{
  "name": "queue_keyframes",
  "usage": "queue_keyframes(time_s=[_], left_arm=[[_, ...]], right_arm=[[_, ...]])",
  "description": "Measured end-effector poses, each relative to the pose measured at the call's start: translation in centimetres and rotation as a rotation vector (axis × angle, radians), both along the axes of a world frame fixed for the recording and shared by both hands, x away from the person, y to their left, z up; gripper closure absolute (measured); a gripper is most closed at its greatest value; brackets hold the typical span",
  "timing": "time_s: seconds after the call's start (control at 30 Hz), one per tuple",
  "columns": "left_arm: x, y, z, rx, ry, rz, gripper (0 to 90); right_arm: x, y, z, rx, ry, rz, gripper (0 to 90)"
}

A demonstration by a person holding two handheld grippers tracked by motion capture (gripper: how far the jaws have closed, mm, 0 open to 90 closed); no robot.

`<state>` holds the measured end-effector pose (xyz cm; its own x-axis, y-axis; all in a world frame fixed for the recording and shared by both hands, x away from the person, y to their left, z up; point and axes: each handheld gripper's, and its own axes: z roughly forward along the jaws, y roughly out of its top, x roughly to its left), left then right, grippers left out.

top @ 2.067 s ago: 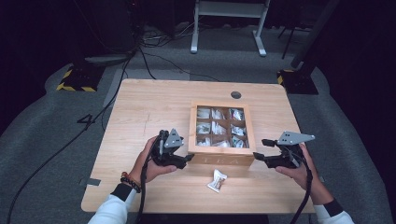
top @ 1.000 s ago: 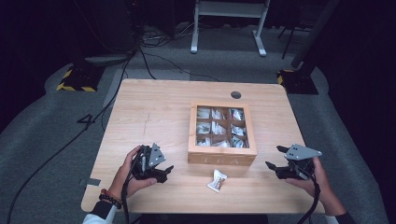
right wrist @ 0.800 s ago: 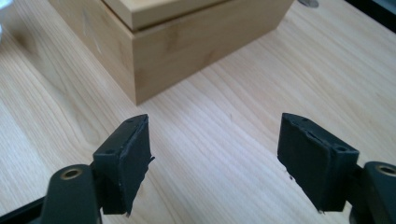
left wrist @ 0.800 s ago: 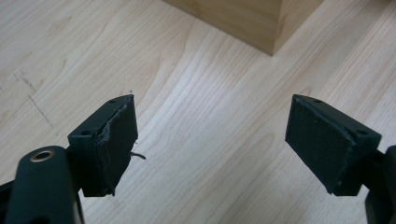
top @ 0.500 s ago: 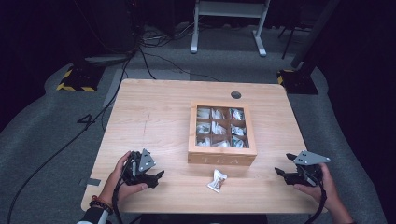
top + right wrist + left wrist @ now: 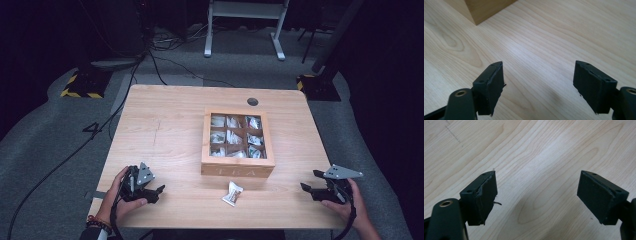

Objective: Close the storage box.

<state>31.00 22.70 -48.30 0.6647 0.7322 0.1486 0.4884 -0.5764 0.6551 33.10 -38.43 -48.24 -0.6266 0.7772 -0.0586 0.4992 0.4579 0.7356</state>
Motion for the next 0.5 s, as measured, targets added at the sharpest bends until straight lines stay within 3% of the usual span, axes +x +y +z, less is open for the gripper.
queue_keyframes(time_s=[0.1,0.5], left_arm=[[-0.1,0.7,-0.1,-0.013,0.002,0.003,17.0],[0.2,3.4,-1.5,-0.076,0.07,0.033,17.1]], right_arm=[[-0.1,-0.9,-0.7,0.032,0.018,-0.032,24.6],[-0.6,-2.3,-1.9,0.065,0.043,-0.079,24.5]])
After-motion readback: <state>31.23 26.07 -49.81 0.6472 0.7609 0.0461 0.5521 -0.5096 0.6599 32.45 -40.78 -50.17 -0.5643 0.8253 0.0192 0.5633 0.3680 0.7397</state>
